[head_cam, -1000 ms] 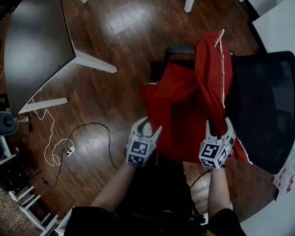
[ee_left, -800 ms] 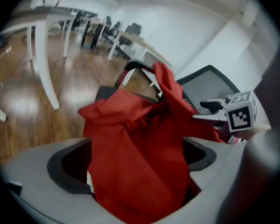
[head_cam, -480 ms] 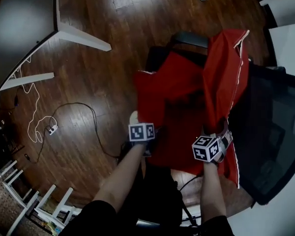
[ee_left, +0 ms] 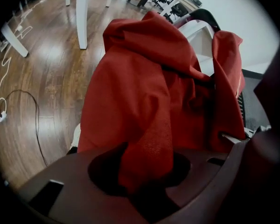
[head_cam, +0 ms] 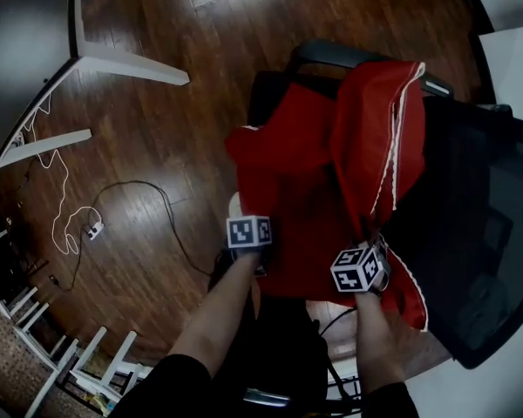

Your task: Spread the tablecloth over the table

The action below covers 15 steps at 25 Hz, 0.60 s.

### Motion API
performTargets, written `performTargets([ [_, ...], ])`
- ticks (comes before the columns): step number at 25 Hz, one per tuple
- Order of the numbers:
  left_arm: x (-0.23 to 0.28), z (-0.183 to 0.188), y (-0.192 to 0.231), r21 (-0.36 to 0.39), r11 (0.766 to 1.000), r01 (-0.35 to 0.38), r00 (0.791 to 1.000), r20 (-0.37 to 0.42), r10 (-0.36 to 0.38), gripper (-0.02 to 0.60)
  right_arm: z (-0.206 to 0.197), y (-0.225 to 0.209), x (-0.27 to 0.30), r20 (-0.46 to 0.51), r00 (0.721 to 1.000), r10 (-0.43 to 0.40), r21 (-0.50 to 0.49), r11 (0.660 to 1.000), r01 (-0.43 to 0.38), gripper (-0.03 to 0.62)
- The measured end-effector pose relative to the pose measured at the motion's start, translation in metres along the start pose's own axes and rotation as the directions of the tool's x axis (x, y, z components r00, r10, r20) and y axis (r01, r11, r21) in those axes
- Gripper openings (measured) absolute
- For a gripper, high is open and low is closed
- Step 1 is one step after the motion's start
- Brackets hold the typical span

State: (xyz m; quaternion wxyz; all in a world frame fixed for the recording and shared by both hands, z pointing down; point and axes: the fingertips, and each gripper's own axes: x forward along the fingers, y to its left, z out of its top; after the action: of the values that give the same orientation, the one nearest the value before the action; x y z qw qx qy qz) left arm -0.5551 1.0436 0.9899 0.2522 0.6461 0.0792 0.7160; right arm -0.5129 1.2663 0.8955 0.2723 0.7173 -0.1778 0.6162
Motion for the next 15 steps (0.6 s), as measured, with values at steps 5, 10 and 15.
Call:
performTargets([
  [5,-0.03,0.018,-0.014,0.065,0.998,0.004,0.986,0.163,-0.015,0.008,0.006,0.042,-0.009,0.043,0.995,0.092,-0.015,0.996,-0.092,0.012],
  [10,-0.112,0.033,-0.015,0.094,0.994,0.052,0.929,0.361,-0.083,0.006,0.035,0.054,-0.055,0.134,0.985,0.106,-0.021,0.994,-0.104,0.012],
  [15,-0.212,0.076,-0.006,0.152,0.988,0.012,0.793,0.6,-0.102,0.006,0.106,0.065,-0.095,0.311,0.944,0.105,-0.065,0.994,-0.089,0.011],
])
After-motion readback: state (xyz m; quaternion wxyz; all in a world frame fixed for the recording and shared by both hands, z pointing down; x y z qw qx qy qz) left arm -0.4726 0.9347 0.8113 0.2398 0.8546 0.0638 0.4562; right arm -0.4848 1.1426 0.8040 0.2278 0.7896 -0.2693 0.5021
